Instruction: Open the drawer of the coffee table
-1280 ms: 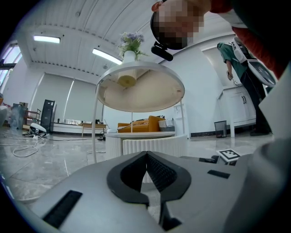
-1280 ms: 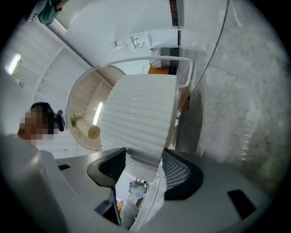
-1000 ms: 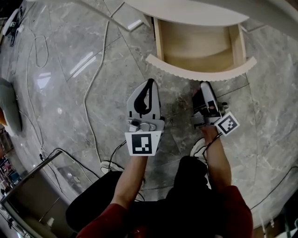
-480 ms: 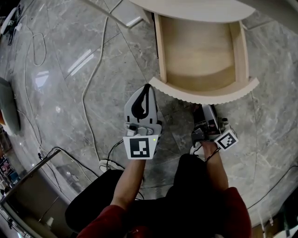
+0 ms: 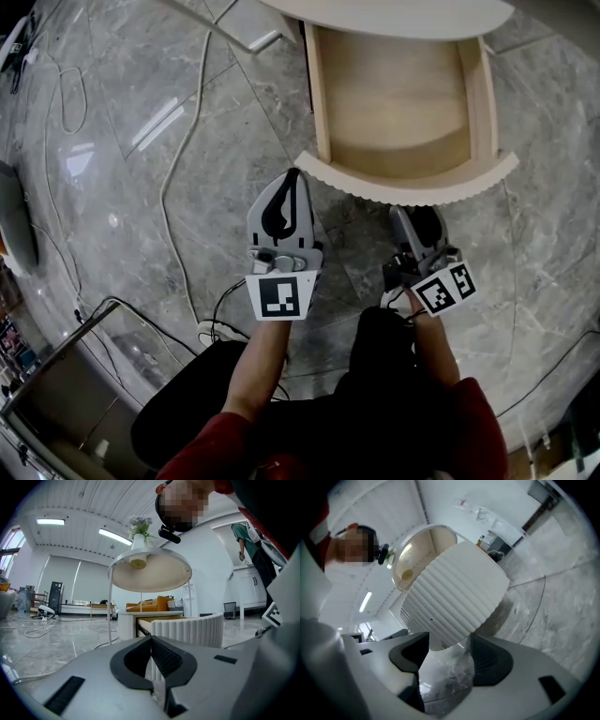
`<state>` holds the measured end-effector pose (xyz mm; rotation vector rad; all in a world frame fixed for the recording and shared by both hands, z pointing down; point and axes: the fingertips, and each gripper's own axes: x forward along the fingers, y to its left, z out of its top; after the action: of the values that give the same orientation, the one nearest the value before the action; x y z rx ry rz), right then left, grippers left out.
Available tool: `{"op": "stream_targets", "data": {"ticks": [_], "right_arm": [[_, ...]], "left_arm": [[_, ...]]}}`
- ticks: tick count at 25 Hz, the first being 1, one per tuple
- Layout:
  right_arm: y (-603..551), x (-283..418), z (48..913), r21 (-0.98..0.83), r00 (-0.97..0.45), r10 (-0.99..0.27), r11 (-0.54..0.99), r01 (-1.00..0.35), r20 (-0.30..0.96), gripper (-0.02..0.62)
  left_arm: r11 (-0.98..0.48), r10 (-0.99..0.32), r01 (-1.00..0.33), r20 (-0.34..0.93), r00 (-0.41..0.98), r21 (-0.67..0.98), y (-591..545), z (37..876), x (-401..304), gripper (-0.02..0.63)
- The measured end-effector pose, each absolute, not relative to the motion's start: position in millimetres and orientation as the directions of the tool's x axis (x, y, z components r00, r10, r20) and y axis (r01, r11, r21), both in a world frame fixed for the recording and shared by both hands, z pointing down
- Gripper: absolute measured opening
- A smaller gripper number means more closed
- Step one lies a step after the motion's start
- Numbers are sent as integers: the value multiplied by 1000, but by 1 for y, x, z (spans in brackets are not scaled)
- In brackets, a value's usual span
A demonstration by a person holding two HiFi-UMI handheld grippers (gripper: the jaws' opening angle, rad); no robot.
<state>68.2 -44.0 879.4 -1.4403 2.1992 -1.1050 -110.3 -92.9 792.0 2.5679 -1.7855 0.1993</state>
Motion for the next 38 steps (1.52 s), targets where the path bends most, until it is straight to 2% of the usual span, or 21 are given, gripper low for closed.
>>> {"op": "stream_targets", "data": {"ticks": [5, 7, 10, 12, 17, 18, 22, 26, 31, 38], "right_arm": [[-43, 86, 865, -345, -242, -940, 150, -926, 242, 272], [-43, 91, 861, -213, -178, -951, 125, -969, 252, 272], [-45, 95, 857, -115, -131, -959, 104, -988, 251, 272], [-45, 95, 856, -108, -131, -960, 107, -988, 249, 264], [-41, 97, 854, -100, -122, -960, 99, -990, 253, 51], [-41, 98, 853, -93, -117, -960, 96, -991, 255, 29], [-39, 104, 833, -53, -118, -956, 108, -993, 268, 23], [-35, 112, 773, -13, -123, -949, 125, -992, 292, 22], [-44, 115, 660, -4, -97, -946, 101, -995, 309, 22], [-69, 92, 486, -48, -130, -945, 121, -991, 299, 23]], "left_arm": [[-366, -927, -927, 114, 356, -79, -89, 794, -107, 15], [-366, -928, -927, 113, 356, -82, -88, 793, -107, 14], [-370, -927, -926, 106, 361, -83, -88, 792, -106, 14], [-375, -925, -923, 103, 366, -82, -88, 791, -105, 15], [-387, -920, -918, 103, 379, -84, -87, 790, -103, 14], [-390, -919, -917, 105, 381, -87, -88, 789, -104, 15], [-402, -913, -911, 121, 390, -97, -91, 773, -107, 15], [-424, -901, -897, 156, 404, -124, -92, 725, -119, 14], [-402, -910, -908, 157, 383, -116, -100, 617, -137, 14], [-341, -932, -935, 162, 324, -93, -105, 444, -156, 15]]}}
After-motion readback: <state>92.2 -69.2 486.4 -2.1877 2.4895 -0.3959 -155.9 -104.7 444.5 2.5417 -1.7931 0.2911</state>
